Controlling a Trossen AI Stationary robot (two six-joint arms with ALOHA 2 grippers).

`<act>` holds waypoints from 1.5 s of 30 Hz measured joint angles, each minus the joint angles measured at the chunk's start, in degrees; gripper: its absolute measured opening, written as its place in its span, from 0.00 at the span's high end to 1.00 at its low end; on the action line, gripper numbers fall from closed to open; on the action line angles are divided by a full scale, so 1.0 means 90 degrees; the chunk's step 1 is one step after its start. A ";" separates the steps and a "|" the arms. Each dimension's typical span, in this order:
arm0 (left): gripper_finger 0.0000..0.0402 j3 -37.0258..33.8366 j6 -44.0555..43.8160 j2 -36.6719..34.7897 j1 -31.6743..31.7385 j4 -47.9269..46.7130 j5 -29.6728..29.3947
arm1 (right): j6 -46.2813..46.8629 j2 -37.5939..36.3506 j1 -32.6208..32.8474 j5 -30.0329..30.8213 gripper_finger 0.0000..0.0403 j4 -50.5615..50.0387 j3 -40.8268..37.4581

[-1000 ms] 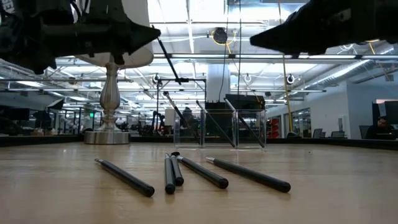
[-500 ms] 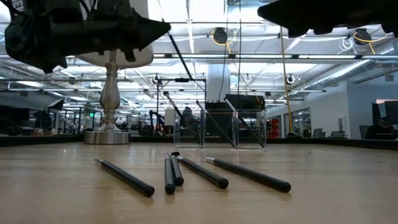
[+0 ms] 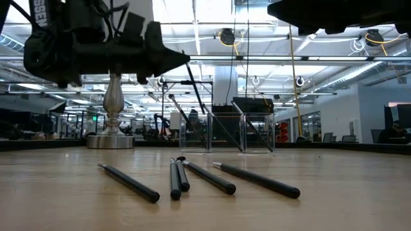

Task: Put items in baskets/containers
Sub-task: Put the eyeshadow brush into the transparent organizer

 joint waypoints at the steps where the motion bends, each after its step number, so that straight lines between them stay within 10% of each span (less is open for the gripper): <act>1: 0.98 0.0016 -0.0061 0.0054 0.0024 -0.0006 -0.0078 | 0.0006 0.0000 0.0000 0.0000 1.00 0.0001 0.0000; 45: 0.96 0.0311 -0.1377 0.0815 0.0152 -0.0533 -0.1080 | 0.0319 0.0002 -0.0017 0.0010 1.00 0.0014 0.0006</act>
